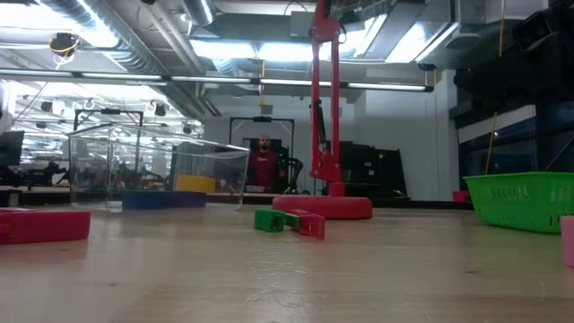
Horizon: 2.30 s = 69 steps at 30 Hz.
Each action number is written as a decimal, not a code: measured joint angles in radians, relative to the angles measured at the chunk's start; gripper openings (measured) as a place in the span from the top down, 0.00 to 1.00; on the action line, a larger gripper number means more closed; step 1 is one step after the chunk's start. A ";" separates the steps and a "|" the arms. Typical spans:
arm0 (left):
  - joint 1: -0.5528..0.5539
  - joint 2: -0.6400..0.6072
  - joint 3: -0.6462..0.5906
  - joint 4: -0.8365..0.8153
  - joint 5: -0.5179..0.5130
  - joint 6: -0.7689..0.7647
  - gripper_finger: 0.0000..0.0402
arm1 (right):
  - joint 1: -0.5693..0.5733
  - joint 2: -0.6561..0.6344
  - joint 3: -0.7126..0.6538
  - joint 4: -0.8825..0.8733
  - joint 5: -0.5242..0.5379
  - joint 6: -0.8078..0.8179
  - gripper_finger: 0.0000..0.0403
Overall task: Pick and place Stapler, Stapler remover, tape
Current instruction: Put the pink tape into the transparent bin
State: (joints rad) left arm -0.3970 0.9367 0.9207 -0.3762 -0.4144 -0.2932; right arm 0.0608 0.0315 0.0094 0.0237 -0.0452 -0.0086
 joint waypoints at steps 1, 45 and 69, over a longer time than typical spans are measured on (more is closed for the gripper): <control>-0.017 0.002 0.000 0.011 -0.034 -0.023 0.85 | 0.000 0.000 0.000 0.000 0.000 0.000 0.51; 0.053 0.354 0.000 0.598 -0.237 -0.409 0.88 | 0.092 0.447 0.375 -0.186 -0.076 0.158 0.51; 0.045 0.354 0.000 0.513 -0.222 -0.390 0.88 | 0.176 0.806 0.585 -0.360 -0.263 0.151 0.51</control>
State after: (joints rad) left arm -0.3515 1.2907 0.9208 0.1371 -0.6365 -0.6830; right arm 0.2372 0.8378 0.5949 -0.3364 -0.3083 0.1419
